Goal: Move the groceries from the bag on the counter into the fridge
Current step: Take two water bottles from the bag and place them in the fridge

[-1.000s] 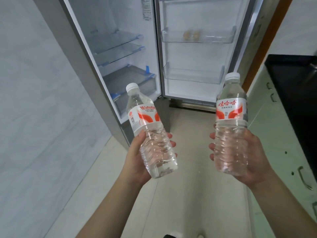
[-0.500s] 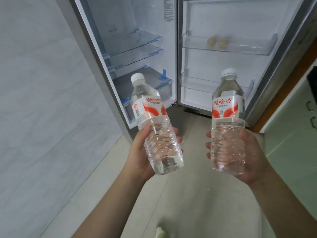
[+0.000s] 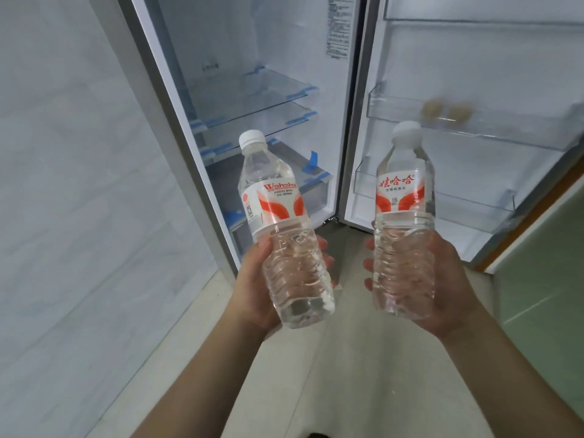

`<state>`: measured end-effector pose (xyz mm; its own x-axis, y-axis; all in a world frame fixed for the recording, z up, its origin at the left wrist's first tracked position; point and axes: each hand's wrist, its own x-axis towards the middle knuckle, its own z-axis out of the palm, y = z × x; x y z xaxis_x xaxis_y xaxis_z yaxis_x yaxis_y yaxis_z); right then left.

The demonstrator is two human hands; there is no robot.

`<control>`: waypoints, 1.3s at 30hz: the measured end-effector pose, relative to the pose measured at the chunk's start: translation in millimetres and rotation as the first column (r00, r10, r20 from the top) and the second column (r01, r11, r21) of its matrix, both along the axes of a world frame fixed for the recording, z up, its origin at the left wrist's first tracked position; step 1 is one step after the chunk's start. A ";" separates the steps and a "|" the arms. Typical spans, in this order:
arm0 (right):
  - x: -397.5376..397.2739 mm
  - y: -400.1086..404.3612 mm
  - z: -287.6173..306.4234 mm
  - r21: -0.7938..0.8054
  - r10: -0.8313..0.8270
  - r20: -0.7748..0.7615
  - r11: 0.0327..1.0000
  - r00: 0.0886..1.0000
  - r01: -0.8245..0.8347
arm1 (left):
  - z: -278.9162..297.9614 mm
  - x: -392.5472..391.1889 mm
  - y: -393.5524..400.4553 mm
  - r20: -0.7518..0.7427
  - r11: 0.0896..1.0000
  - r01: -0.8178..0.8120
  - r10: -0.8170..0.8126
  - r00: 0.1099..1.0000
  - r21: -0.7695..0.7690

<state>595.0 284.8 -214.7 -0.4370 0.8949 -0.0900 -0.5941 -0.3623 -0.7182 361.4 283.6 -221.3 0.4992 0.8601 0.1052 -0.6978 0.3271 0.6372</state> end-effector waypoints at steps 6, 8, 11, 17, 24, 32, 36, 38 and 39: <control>-4.3 49.6 4.5 0.014 -0.003 0.046 1.000 0.999 0.002 | -1.3 -8.5 50.7 0.050 1.000 0.019 -0.019 0.999 0.003; 2.7 72.2 0.4 0.006 0.054 -0.007 0.999 0.999 -0.054 | -3.1 -6.9 66.1 0.057 1.000 0.017 -0.017 0.998 -0.014; 12.1 108.7 -5.3 0.019 0.234 -0.070 0.972 0.970 -0.234 | -4.9 0.5 92.3 0.062 0.999 -0.007 0.010 0.998 -0.044; 46.7 191.8 -7.9 -0.030 0.391 0.011 0.920 0.920 -0.390 | 1.6 37.2 148.8 -0.035 0.994 -0.101 0.099 0.994 -0.047; 64.1 275.0 -17.1 -0.026 0.363 -0.016 0.931 0.932 -0.364 | 11.4 66.3 195.1 -0.169 0.958 -0.285 0.277 0.946 -0.025; 15.1 318.1 -7.0 0.036 0.390 0.043 0.919 0.920 -0.392 | 19.7 42.0 218.8 -0.223 0.860 -0.504 0.478 0.850 -0.080; -19.3 343.1 -4.3 0.000 0.376 0.034 0.926 0.926 -0.377 | 23.6 14.6 237.7 -0.302 0.782 -0.621 0.582 0.755 -0.047; -37.6 357.2 1.6 0.014 0.341 0.050 0.940 0.939 -0.342 | 23.5 -2.7 247.7 -0.360 0.740 -0.672 0.629 0.689 0.007; -47.4 365.7 4.8 0.034 0.321 0.061 0.946 0.945 -0.324 | 23.6 -12.0 253.1 -0.369 0.724 -0.688 0.651 0.663 0.042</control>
